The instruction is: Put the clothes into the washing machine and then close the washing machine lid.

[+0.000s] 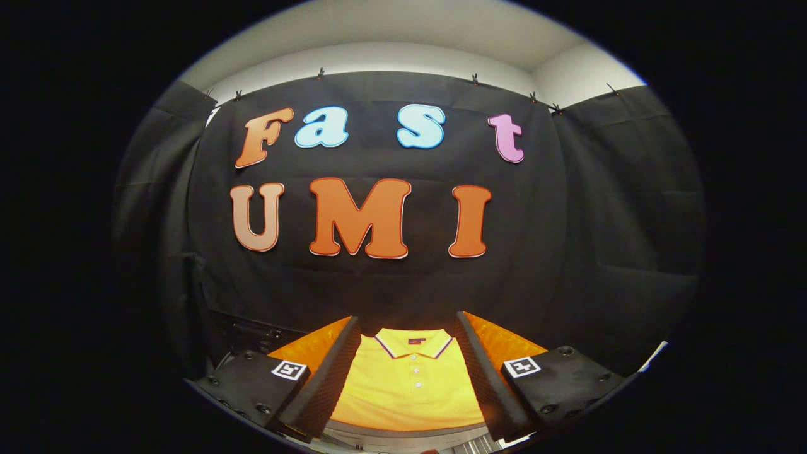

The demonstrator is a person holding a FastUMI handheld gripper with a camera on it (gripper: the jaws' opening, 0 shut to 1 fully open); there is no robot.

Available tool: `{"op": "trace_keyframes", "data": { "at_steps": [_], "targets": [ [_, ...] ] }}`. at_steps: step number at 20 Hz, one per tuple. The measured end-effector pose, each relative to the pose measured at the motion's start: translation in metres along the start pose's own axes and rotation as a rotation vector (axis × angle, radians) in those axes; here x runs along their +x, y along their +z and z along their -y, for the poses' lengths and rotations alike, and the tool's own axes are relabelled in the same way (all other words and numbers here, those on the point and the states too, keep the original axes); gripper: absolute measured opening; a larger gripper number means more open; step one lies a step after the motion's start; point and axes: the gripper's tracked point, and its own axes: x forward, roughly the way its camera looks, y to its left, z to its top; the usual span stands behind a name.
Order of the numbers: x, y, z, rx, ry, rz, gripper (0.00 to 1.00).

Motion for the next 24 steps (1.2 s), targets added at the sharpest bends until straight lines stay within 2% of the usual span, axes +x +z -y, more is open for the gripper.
{"op": "trace_keyframes", "data": {
  "at_steps": [4,13,17,24],
  "targets": [
    [0.046,-0.026,0.008,0.011,-0.005,-0.067,0.98],
    [0.136,-0.115,0.021,0.033,-0.009,-0.290,0.98],
    [0.153,-0.158,0.022,0.033,-0.004,-0.419,0.99],
    [0.160,-0.193,0.025,0.062,-0.018,-0.555,0.99]
  ]
}}
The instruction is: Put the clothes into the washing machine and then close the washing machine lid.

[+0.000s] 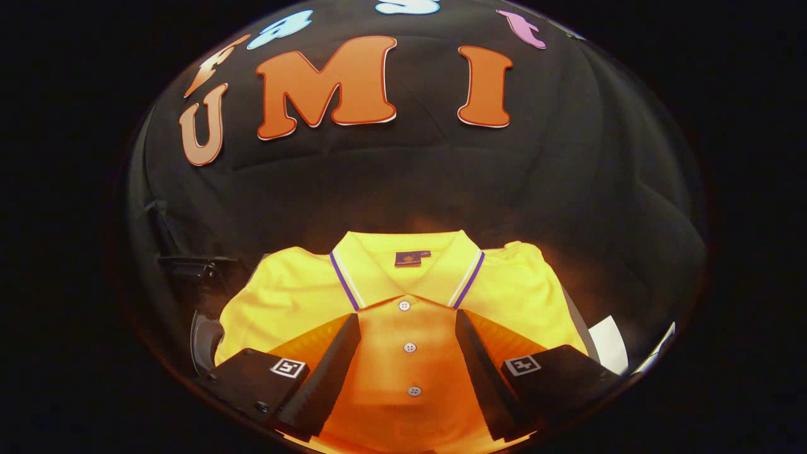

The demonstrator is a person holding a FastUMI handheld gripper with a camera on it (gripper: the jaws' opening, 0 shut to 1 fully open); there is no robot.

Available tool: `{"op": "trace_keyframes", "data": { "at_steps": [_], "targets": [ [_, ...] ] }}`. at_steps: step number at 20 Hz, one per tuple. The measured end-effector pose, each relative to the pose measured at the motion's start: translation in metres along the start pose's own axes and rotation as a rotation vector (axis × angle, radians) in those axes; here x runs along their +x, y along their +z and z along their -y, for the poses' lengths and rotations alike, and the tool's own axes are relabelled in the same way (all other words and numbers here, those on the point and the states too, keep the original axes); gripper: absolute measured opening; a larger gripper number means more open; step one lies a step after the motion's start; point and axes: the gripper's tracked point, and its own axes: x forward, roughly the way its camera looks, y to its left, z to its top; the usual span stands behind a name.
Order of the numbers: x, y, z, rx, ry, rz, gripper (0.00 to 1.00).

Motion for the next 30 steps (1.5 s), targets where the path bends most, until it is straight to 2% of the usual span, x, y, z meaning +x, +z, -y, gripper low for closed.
{"op": "trace_keyframes", "data": {
  "at_steps": [5,9,11,18,21,24,25,30],
  "targets": [
    [0.003,-0.008,0.001,0.053,-0.011,-0.064,1.00],
    [0.002,-0.010,-0.001,0.023,-0.006,-0.114,0.99],
    [0.002,-0.010,-0.004,0.021,0.007,-0.122,0.94],
    [-0.007,-0.017,-0.013,-0.013,0.046,-0.170,0.54],
    [-0.008,-0.017,-0.018,-0.022,0.048,-0.184,0.23],
    [-0.009,-0.019,-0.021,-0.011,0.050,-0.205,0.22],
    [-0.009,-0.017,-0.021,-0.013,0.052,-0.197,0.13],
    [-0.015,-0.016,-0.019,0.061,0.114,-0.131,0.13]
  ]
}}
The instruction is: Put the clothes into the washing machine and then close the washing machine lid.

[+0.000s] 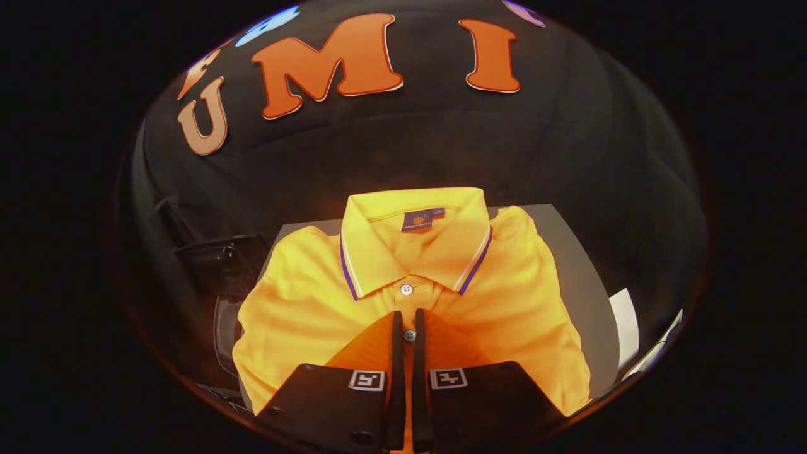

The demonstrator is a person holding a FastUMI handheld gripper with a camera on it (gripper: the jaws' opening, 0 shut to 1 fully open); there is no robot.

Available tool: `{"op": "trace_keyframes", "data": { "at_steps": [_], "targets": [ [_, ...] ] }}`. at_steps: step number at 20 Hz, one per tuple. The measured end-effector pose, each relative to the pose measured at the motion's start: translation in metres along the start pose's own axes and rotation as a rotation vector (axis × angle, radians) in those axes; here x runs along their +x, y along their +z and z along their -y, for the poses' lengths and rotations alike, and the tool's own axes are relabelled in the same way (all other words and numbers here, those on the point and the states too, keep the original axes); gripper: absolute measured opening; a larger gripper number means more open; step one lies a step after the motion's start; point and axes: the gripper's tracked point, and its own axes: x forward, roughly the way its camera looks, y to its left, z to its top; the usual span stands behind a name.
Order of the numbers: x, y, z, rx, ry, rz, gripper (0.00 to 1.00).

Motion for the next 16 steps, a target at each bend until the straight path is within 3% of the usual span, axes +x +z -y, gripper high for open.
{"op": "trace_keyframes", "data": {
  "at_steps": [6,16],
  "targets": [
    [-0.016,0.015,-0.002,0.039,0.080,0.131,0.12],
    [-0.077,0.046,-0.030,0.133,0.306,0.273,0.12]
  ]
}}
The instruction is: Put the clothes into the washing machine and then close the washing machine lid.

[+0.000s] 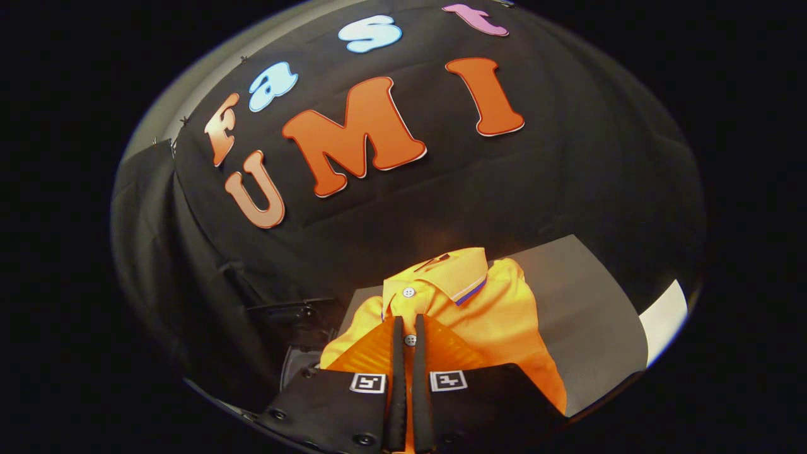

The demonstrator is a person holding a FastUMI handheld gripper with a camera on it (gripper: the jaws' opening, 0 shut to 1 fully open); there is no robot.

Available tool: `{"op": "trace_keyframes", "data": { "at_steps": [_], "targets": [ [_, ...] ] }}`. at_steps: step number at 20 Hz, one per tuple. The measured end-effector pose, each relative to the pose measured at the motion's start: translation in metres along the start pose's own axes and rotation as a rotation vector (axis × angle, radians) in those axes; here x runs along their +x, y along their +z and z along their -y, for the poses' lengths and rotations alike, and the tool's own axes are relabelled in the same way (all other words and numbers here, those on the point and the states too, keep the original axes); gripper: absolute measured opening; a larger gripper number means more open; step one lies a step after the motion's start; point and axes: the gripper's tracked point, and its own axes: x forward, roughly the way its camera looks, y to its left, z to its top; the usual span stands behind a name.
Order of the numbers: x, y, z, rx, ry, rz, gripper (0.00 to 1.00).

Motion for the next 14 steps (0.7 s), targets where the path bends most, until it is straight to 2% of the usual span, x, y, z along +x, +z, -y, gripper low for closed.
{"op": "trace_keyframes", "data": {
  "at_steps": [4,14],
  "targets": [
    [-0.016,0.017,-0.033,0.020,0.048,0.048,0.12],
    [-0.045,0.030,-0.157,-0.082,0.046,0.117,0.12]
  ]
}}
